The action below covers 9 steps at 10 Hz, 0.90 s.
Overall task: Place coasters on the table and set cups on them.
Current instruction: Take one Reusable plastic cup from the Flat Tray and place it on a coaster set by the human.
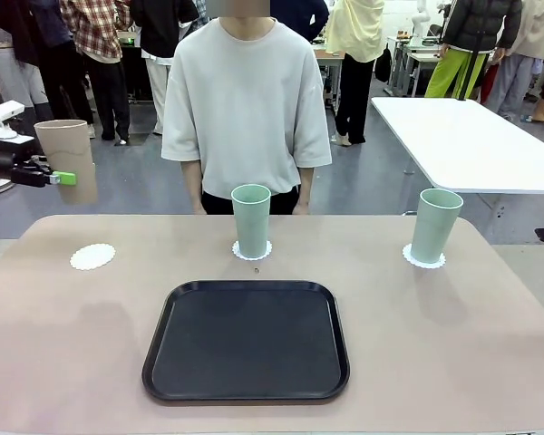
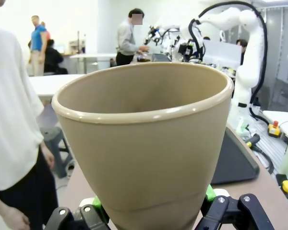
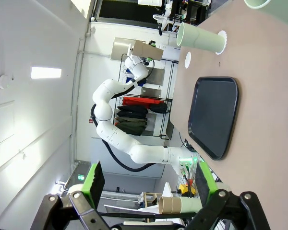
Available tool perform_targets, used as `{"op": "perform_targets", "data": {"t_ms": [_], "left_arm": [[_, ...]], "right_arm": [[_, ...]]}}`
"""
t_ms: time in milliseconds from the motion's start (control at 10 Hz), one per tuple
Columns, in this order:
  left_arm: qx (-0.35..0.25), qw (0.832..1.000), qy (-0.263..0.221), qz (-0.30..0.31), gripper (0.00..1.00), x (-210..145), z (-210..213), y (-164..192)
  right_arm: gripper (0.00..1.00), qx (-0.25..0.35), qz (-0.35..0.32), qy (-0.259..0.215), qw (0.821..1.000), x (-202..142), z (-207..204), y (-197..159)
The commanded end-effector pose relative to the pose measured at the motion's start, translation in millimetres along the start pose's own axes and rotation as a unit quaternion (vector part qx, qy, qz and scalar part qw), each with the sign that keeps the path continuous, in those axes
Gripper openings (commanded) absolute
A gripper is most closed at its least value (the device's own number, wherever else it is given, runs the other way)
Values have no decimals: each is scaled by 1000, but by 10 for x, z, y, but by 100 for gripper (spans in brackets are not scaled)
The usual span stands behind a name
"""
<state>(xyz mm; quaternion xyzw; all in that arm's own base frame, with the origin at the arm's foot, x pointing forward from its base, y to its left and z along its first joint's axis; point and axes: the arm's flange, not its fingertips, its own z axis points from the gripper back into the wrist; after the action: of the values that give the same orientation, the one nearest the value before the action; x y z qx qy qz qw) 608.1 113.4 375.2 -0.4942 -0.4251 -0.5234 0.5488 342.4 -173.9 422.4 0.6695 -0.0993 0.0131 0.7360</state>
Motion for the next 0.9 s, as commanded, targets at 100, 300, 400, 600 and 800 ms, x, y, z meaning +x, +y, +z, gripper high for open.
{"op": "perform_targets", "data": {"t_ms": [100, 300, 400, 600, 800], "left_arm": [[-29, 999, 0, -28, 82, -270, 166, 65], [-21, 999, 13, -26, 82, -526, 210, 76], [-18, 999, 23, -24, 82, -636, 230, 96], [-8, 999, 27, -38, 82, -799, 200, 65], [8, 999, 17, -47, 82, -965, 118, 130]], "right_arm": [[100, 6, 4, 0, 1000, -1, 1, 3], [100, 6, 4, 0, 1000, -1, 1, 3], [100, 6, 4, 0, 1000, -1, 1, 3], [100, 6, 4, 0, 1000, -1, 1, 3], [100, 6, 4, 0, 1000, -1, 1, 3]]}}
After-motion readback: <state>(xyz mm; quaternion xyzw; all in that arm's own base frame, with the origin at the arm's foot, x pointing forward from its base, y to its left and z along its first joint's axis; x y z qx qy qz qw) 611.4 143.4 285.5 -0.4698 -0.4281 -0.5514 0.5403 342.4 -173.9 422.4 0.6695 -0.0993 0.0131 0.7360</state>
